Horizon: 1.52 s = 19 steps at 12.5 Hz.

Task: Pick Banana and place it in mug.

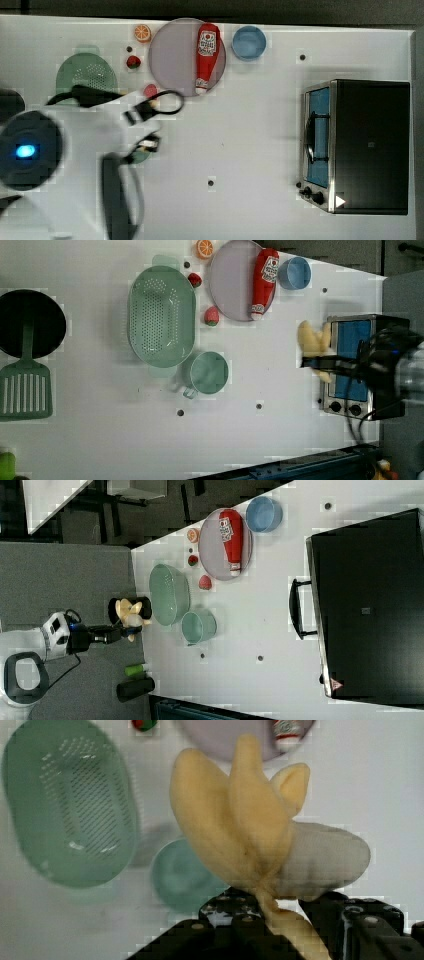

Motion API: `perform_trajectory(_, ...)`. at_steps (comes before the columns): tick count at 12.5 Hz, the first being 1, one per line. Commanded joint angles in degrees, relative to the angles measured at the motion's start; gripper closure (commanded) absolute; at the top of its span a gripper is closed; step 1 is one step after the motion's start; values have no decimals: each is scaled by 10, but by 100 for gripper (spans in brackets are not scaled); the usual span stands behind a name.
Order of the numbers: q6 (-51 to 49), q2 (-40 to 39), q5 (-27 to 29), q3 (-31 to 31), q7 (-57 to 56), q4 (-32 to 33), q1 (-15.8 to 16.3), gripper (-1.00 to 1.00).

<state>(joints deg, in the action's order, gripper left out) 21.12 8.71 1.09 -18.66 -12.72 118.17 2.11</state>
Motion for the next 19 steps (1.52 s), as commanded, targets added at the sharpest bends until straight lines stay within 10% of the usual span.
perform_trajectory(1, 0, -45, 6, -31, 144, 20, 22, 30)
perform_trajectory(11, 227, -147, 8, -47, 169, 124, 21, 29)
perform_trajectory(16, 258, -146, 8, -48, 169, 131, 21, -96)
perform_trajectory(19, 263, -132, 8, -38, 177, 114, 17, -100)
